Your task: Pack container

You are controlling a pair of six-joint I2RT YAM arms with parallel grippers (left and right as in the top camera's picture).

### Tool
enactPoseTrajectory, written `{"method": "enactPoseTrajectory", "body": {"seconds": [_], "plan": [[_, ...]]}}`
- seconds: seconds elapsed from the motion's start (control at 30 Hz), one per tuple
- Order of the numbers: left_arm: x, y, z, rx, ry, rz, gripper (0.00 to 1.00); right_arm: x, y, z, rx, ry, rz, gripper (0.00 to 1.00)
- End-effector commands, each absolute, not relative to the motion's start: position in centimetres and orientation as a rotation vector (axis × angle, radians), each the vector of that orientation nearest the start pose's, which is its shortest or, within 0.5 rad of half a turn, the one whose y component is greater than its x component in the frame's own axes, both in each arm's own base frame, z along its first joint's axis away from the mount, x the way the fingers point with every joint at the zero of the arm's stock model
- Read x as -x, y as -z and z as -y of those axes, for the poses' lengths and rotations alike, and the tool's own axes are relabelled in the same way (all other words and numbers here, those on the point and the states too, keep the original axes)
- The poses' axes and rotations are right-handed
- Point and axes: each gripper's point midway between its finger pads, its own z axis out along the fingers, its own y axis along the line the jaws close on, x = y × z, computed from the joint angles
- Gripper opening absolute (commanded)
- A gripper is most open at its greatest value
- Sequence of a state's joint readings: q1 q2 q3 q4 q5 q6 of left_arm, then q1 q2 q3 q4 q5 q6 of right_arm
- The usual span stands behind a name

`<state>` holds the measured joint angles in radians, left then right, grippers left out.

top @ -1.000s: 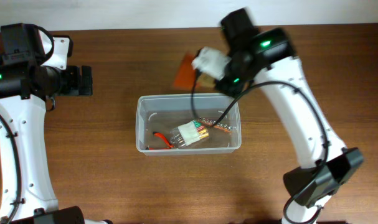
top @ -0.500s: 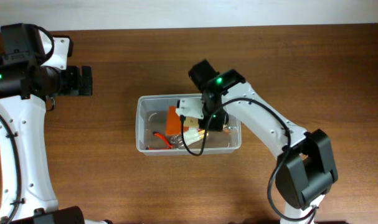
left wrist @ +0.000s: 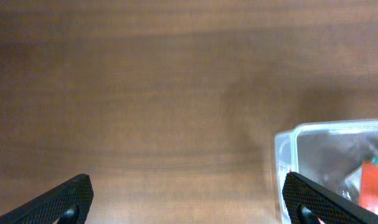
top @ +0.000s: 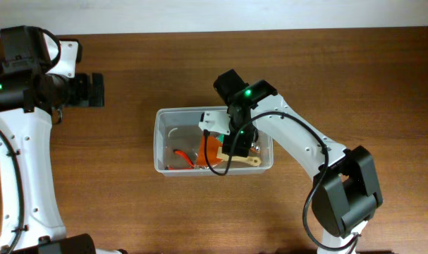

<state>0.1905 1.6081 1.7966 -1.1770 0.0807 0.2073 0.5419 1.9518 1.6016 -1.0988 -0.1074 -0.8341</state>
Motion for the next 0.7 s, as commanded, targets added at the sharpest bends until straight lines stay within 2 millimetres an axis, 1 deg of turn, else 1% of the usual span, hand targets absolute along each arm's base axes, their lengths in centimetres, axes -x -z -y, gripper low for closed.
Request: {"method": "enactPoseTrajectory", "body": {"seconds": [0.0,0.03,0.07,0.1,0.13,0.17,0.23,0.27,0.3,0.33,0.4,0.43,0.47,0.5,0.53,0.6,0.67], "plan": [[-40.4,-28.9,-4.6,-0.086,0.028,-2.476,0.99,-37.4,-14.6,-23.2,1.617,-0.107,-2.313,0.87],[-40.9,-29.2,-4.2,-0.107,0.024,-2.452,0.99,-39.0,-16.4,-22.8,1.531,-0.065,-2.305,0.87],[-41.5,-29.6,-3.8,-0.143,0.004,-2.426,0.99,-40.5,-18.0,-22.2,1.455,-0.026,-2.298,0.90],[-42.1,-30.1,-3.5,-0.182,-0.027,-2.396,0.99,-42.2,-20.1,-21.3,1.355,0.019,-2.285,0.93],[-42.8,-30.7,-3.3,-0.215,-0.071,-2.361,0.99,-43.7,-21.9,-20.4,1.267,0.053,-2.271,0.98],[-43.4,-31.3,-3.3,-0.231,-0.113,-2.325,0.99,-45.5,-24.1,-19.0,1.161,0.092,-2.250,0.99],[-45.2,-33.0,-3.2,-0.251,-0.194,-2.229,0.99,-48.2,-27.6,-16.3,0.981,0.126,-2.208,0.99],[-46.2,-33.9,-3.2,-0.244,-0.217,-2.180,0.99,-49.6,-29.2,-14.5,0.887,0.135,-2.184,0.99],[-46.9,-34.7,-3.1,-0.239,-0.229,-2.137,0.99,-50.7,-30.2,-12.9,0.813,0.149,-2.165,0.99],[-47.8,-35.4,-3.2,-0.233,-0.235,-2.093,0.99,-51.7,-31.0,-11.3,0.751,0.163,-2.148,0.99],[-49.3,-36.2,-3.3,-0.226,-0.241,-2.031,0.99,-53.4,-32.3,-8.0,0.656,0.208,-2.108,0.99],[-49.8,-36.1,-3.3,-0.226,-0.241,-2.023,0.99,-54.2,-32.5,-6.1,0.613,0.231,-2.101,0.99],[-50.0,-35.6,-3.3,-0.227,-0.239,-2.033,0.99,-54.6,-32.8,-3.8,0.563,0.257,-2.102,0.98],[-50.1,-34.4,-3.1,-0.235,-0.233,-2.064,0.99,-54.6,-32.7,-0.7,0.505,0.289,-2.126,0.99],[-50.1,-34.2,-3.1,-0.235,-0.232,-2.069,0.99,-54.5,-32.7,0.2,0.489,0.297,-2.135,0.99],[-50.1,-33.5,-2.8,-0.237,-0.213,-2.083,0.99,-53.8,-32.3,3.1,0.422,0.315,-2.182,0.99],[-50.0,-33.5,-2.5,-0.246,-0.206,-2.083,0.99,-52.7,-32.0,5.7,0.330,0.313,-2.230,0.99]]}}
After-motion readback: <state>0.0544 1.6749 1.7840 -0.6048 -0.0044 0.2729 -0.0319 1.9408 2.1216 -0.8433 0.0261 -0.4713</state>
